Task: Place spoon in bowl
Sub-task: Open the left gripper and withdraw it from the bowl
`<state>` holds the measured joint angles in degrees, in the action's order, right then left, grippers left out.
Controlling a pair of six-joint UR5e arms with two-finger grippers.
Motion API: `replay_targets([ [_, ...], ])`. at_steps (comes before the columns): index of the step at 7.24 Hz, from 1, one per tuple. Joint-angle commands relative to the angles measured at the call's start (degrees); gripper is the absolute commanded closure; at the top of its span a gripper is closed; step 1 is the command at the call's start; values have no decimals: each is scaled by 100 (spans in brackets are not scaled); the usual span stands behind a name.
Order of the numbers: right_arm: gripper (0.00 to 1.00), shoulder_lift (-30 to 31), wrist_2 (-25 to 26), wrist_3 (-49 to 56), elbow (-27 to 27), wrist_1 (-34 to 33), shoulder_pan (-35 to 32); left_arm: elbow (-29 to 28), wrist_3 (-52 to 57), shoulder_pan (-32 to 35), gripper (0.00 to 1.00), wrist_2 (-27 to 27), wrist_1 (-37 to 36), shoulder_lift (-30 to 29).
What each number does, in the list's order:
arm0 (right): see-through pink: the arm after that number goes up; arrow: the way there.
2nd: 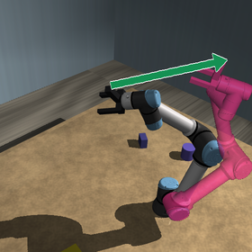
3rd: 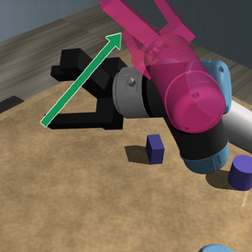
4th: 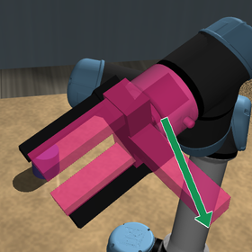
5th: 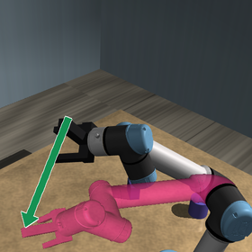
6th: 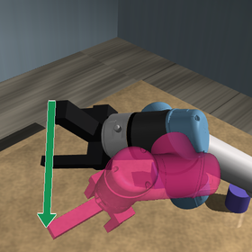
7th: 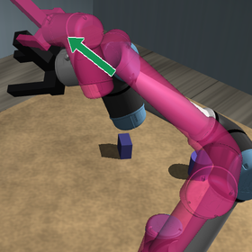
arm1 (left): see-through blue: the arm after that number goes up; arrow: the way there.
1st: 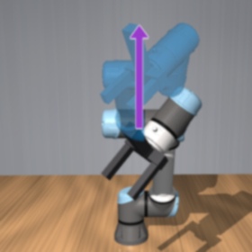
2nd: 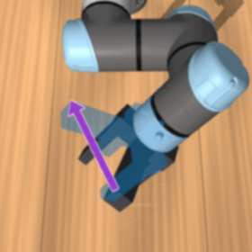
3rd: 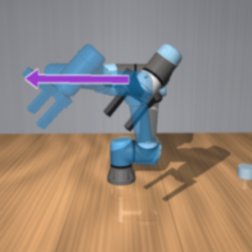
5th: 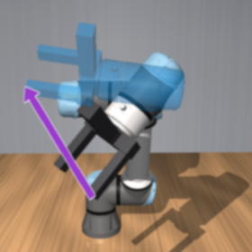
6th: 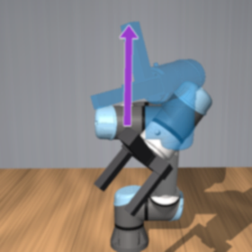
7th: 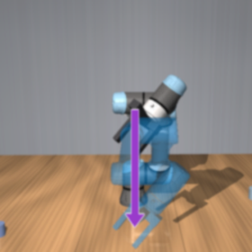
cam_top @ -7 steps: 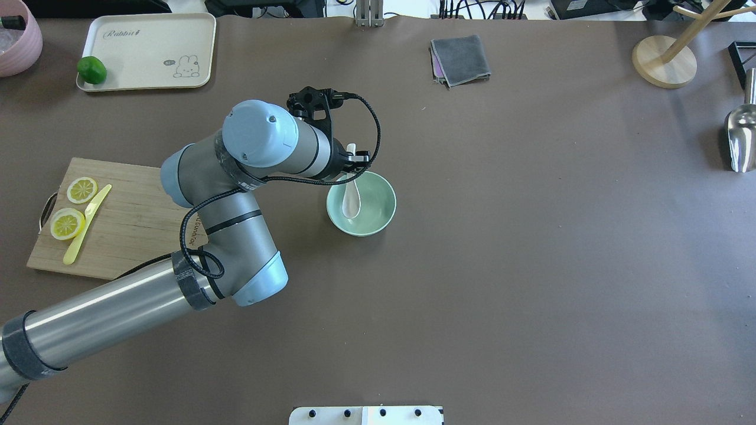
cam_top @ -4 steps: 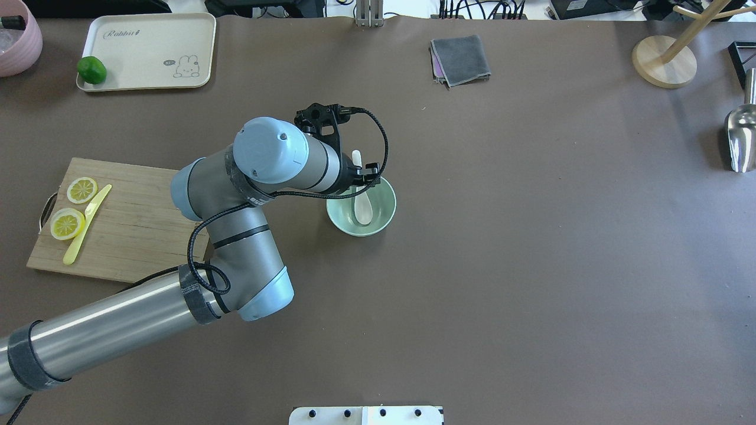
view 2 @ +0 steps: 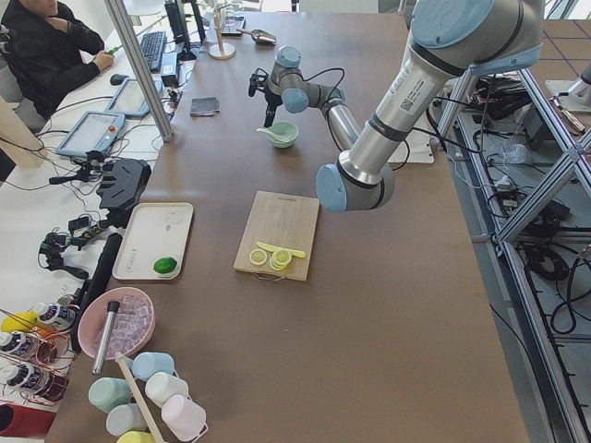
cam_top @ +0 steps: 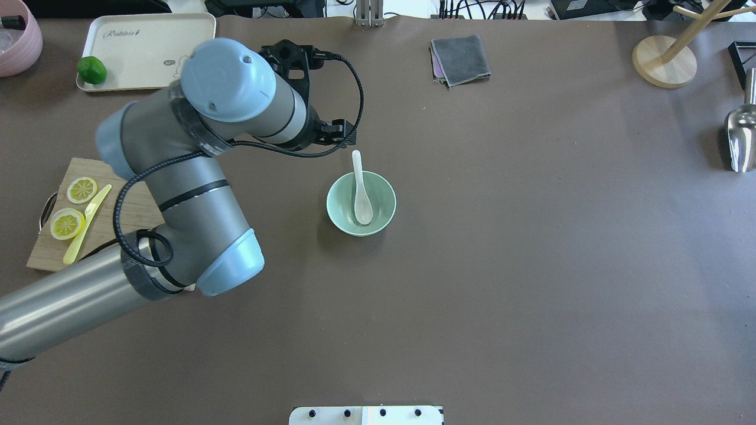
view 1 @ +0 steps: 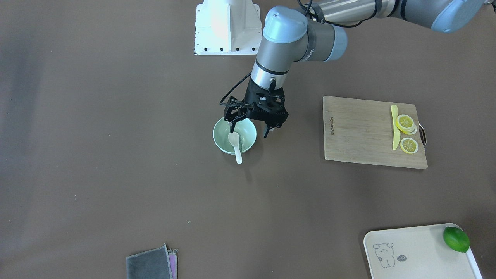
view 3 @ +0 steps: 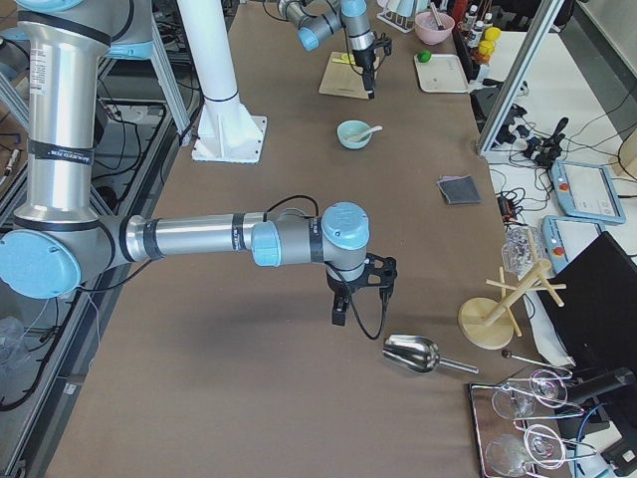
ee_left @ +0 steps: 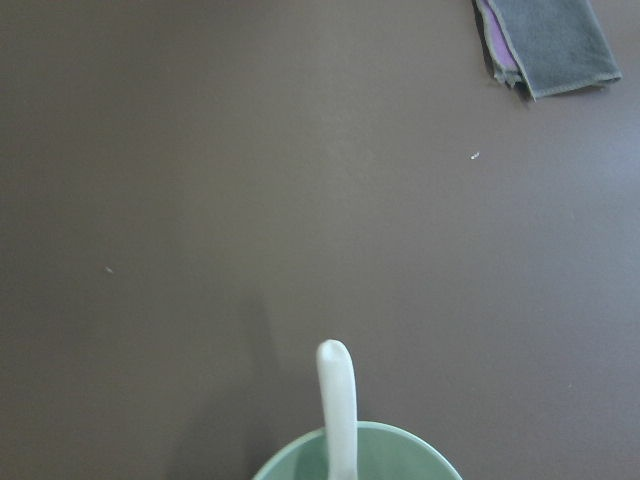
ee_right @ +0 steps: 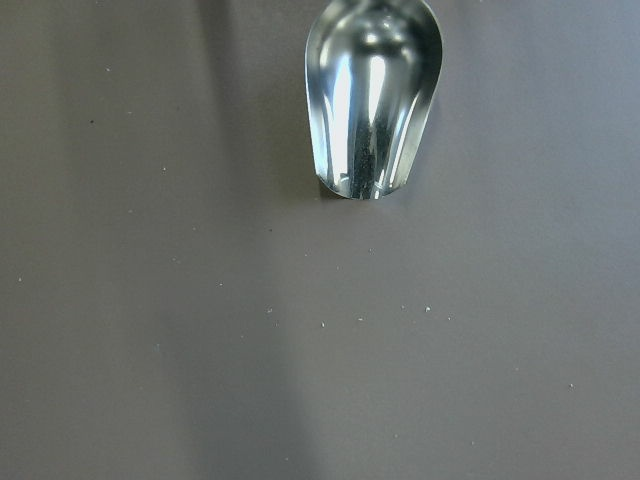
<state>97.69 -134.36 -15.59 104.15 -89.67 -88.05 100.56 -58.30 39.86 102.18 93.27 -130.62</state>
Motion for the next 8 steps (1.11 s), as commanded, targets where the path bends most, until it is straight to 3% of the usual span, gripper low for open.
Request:
replay_targets([
  [1, 0, 110, -3, 290, 105, -121, -54, 569, 1761, 1202, 2, 936, -616, 875],
  [2, 0, 145, 58, 676, 97, -138, -150, 570, 2196, 2070, 2, 1753, -573, 1463],
  [4, 0, 189, 85, 1003, 53, -138, -186, 54, 5272, 3740, 2, 2523, -661, 2229],
  [6, 0, 216, 68, 1023, 53, -138, -230, -876, 5610, 4965, 2, 2964, -591, 2304],
  [7, 0, 216, 42, 1023, 70, -129, -230, -924, 5645, 5075, 2, 2939, -547, 2478],
  [8, 0, 216, 24, 1014, 79, -129, -230, -890, 5637, 5111, 2, 2939, 11, 2897],
])
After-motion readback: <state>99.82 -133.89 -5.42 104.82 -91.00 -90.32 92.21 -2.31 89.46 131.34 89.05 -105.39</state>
